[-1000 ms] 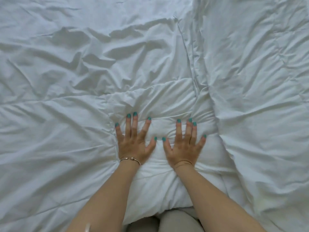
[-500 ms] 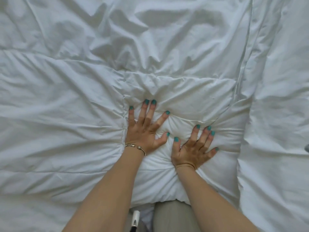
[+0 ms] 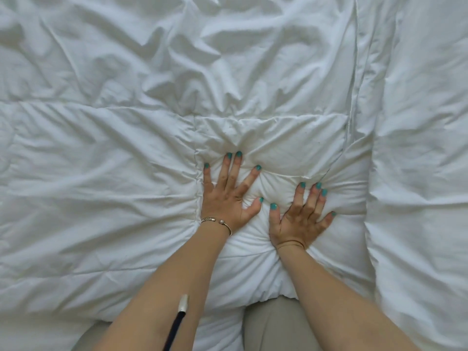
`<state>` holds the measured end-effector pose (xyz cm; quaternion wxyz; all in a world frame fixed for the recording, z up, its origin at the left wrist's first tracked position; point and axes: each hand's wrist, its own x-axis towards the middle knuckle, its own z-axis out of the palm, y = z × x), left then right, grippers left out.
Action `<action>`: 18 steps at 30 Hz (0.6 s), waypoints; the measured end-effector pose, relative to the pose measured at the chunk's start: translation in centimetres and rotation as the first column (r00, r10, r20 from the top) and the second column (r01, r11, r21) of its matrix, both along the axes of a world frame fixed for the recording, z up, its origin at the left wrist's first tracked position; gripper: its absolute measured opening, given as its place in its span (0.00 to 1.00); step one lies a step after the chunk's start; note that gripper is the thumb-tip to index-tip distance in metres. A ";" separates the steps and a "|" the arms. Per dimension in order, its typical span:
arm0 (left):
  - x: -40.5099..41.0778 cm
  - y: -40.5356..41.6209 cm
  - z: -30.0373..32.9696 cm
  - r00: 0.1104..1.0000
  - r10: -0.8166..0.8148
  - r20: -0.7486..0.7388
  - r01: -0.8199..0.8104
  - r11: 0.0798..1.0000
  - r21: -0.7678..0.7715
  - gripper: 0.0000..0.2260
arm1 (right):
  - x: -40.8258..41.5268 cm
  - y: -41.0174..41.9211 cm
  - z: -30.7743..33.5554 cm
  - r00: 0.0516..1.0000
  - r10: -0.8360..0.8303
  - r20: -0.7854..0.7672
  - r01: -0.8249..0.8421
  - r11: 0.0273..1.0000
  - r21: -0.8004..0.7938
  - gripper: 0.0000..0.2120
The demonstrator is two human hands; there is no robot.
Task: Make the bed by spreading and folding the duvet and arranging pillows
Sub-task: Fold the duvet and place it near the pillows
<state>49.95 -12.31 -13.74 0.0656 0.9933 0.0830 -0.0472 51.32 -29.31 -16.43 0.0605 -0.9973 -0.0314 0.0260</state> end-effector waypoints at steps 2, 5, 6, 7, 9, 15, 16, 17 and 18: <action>0.2 0.1 0.6 0.998 -0.012 -0.057 0.010 0.999 -0.034 0.31 | 0.1 0.2 0.8 0.999 -0.012 -0.037 0.012 1.000 -0.010 0.34; 0.2 0.7 2.7 0.984 -0.042 -0.175 0.020 0.992 -0.127 0.31 | 0.1 0.3 2.4 0.995 -0.029 -0.092 0.025 0.998 -0.051 0.35; 0.0 1.0 3.6 0.976 -0.081 -0.200 0.053 0.989 -0.141 0.31 | -0.1 0.4 3.1 0.994 -0.040 -0.101 0.032 0.996 -0.079 0.35; -0.2 1.7 4.6 0.960 -0.148 -0.236 0.115 0.982 -0.148 0.30 | -0.3 0.6 4.0 0.993 -0.062 -0.101 0.050 0.992 -0.112 0.34; -1.1 4.3 6.4 0.895 -0.318 -0.313 0.266 0.943 -0.198 0.29 | -1.1 1.7 5.9 0.974 -0.175 -0.146 0.149 0.974 -0.173 0.32; -9.5 20.2 9.5 0.878 -0.329 -0.346 0.308 0.944 -0.117 0.25 | -4.3 19.2 10.6 0.772 -0.433 -0.465 0.432 0.894 -0.117 0.35; -11.3 23.4 9.9 0.893 -0.264 -0.363 0.256 0.964 -0.071 0.25 | -5.3 23.2 11.3 0.799 -0.324 -0.507 0.321 0.942 -0.096 0.35; -13.1 26.4 10.3 0.901 -0.199 -0.385 0.202 0.979 -0.034 0.25 | -6.2 26.9 12.0 0.807 -0.217 -0.549 0.217 0.974 -0.067 0.36; -14.7 29.4 10.8 0.901 -0.142 -0.410 0.156 0.988 0.000 0.26 | -7.3 30.4 12.6 0.797 -0.118 -0.593 0.114 0.992 -0.044 0.37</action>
